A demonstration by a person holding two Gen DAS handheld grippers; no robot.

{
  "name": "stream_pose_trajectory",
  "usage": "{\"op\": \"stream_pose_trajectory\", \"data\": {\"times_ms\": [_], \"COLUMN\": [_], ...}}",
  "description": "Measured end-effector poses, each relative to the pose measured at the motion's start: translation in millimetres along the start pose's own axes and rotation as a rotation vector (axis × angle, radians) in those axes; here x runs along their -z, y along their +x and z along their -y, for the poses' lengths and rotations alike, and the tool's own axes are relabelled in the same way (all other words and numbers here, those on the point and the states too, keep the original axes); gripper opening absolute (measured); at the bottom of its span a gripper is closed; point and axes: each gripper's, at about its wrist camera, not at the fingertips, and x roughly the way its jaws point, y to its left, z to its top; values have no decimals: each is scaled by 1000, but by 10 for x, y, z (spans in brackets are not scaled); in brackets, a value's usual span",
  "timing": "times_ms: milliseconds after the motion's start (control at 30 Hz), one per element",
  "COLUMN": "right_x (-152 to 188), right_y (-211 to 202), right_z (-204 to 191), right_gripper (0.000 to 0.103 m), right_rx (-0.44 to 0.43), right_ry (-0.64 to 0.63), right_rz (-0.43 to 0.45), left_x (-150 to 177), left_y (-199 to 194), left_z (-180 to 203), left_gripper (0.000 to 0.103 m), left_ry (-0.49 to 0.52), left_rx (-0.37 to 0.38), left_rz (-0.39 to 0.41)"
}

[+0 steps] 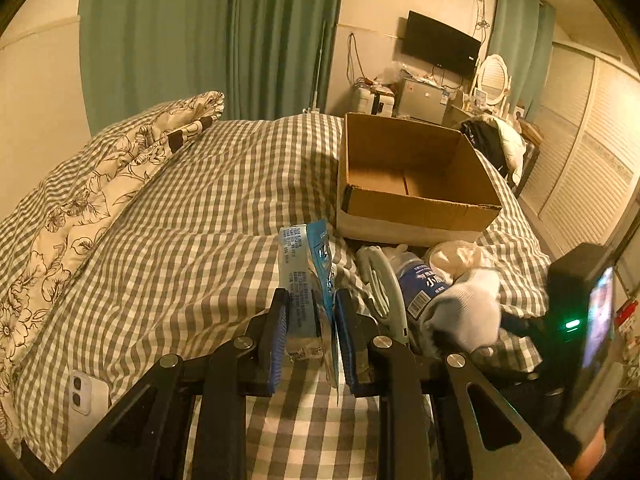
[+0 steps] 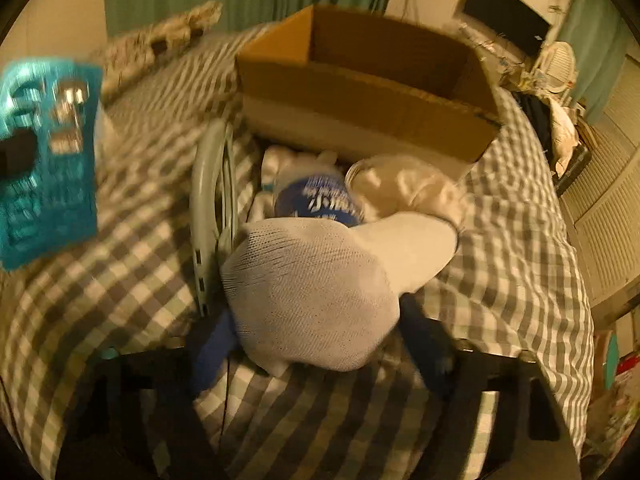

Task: Organize objects
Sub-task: 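Grasp the white sock with the right gripper while the left gripper lifts its items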

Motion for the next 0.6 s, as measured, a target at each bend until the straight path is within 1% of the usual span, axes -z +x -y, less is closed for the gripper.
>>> {"op": "stream_pose_trajectory", "data": {"times_ms": [167,300,433,600], "right_x": [-38,-129,-292,-541], "right_y": [-358,-685,-1065,-1372], "right_z": [172,301,485,630], "right_gripper": [64,63,63,63], "right_rx": [-29,-26,-35,-38], "right_ry": [54,47,48,22], "right_rz": [122,198,286,372], "left_x": [-25,-116,-308,-643], "left_y": [-66,-137,-204,-233], "left_z": [37,140,255,397], "left_gripper": [23,23,23,23], "left_ry": [10,40,90,114], "left_rx": [-8,-20,-38,-20], "left_rz": [21,50,96,134]}}
